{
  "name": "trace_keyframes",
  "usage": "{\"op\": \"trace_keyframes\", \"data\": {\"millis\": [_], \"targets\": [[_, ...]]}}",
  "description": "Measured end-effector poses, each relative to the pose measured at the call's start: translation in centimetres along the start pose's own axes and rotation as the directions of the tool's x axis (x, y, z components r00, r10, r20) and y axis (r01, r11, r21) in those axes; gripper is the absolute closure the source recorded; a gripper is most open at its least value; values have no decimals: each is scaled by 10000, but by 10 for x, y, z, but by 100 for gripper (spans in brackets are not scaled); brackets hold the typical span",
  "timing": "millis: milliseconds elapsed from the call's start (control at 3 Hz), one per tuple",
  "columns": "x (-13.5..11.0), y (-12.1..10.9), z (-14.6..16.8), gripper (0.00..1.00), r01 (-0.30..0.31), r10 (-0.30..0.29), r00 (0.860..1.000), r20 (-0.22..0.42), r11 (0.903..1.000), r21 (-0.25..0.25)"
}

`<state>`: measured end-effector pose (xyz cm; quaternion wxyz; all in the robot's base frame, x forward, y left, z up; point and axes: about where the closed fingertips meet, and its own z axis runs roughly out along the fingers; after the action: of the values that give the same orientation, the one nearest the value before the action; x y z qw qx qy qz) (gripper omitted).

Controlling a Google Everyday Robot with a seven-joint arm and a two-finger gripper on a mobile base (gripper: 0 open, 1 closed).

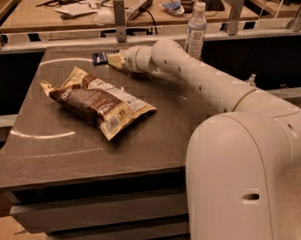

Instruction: Move rxbar blueberry near blue plastic bottle

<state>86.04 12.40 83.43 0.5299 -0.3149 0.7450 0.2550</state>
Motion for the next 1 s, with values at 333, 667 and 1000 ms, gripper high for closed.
{"op": "trace_keyframes", "data": {"millis": [333, 667, 1000], "targets": [[0, 0, 0, 100, 0, 0, 10000, 0, 10000, 0], [-1, 0, 0, 100, 1, -1, 10000, 0, 10000, 1], [-1, 0, 0, 100, 2, -2, 10000, 0, 10000, 1]]}}
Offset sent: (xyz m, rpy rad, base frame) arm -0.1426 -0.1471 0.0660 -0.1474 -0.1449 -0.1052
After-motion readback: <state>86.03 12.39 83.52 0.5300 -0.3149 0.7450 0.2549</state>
